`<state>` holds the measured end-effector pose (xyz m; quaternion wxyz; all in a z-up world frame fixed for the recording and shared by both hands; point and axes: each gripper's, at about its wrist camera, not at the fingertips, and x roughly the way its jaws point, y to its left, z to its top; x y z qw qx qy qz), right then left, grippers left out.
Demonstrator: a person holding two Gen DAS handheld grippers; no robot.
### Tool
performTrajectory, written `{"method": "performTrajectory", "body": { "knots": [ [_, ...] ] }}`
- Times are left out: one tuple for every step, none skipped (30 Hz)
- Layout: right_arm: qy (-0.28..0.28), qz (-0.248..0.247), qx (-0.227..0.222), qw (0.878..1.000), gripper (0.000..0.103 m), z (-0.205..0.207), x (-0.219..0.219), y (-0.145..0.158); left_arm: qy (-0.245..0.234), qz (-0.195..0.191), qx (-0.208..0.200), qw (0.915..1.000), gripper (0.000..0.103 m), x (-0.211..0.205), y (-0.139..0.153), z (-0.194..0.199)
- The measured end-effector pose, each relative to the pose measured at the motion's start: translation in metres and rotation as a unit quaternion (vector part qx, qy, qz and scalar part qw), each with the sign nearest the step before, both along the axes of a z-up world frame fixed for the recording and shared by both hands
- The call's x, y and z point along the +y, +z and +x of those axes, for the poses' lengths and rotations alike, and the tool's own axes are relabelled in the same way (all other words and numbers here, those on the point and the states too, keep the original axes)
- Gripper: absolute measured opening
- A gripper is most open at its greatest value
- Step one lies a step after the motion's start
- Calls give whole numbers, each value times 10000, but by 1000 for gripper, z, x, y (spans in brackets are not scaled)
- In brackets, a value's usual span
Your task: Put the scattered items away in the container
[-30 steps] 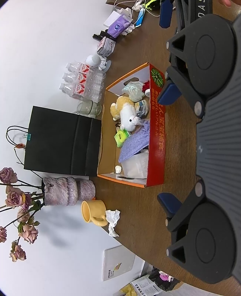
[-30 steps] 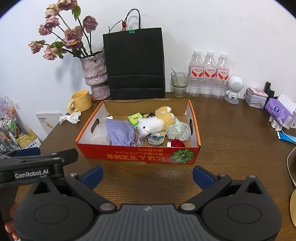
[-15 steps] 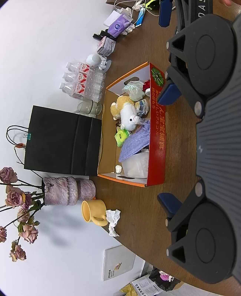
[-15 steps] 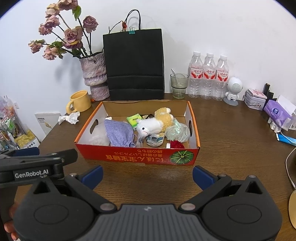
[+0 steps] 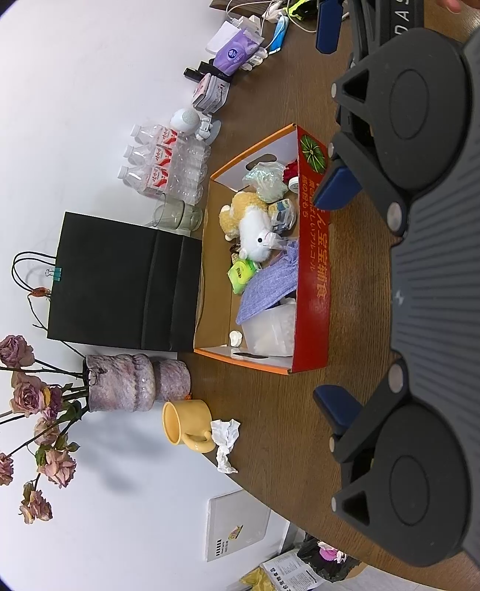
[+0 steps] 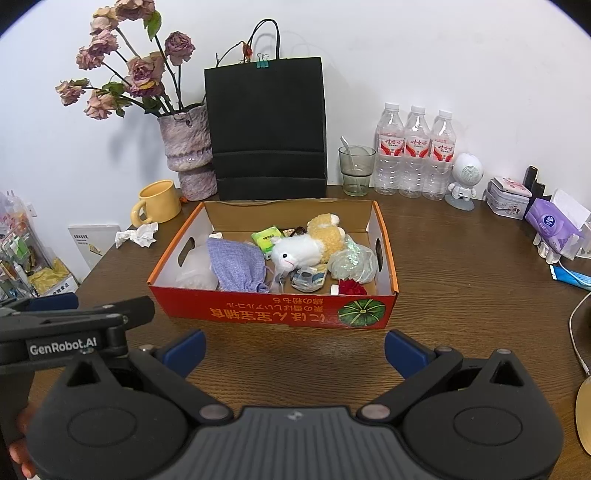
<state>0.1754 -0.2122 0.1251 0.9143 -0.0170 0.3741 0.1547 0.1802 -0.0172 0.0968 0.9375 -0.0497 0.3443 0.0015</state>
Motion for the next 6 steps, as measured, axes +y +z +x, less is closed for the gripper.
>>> {"method": "performTrajectory", "body": {
  "knots": [
    [0,2,-5,10000,103,0,-1,0,-8,-5,-2,10000,103,0,0,0],
    [-2,1,-7,10000,103,1,-1,0,-20,-9,-2,10000,103,0,0,0],
    [-6,-1,-6,10000,103,1,-2,0,-30,-15,4,10000,103,0,-1,0],
    [-15,0,-7,10000,103,1,-2,-1,-57,-17,-12,10000,103,-1,-1,0],
    [-22,-6,-11,10000,103,1,-3,-1,-107,7,-64,9999,103,-2,-1,0],
    [-21,-20,-19,10000,103,1,-3,-1,-150,48,-103,9998,103,-2,-1,0]
  ]
}}
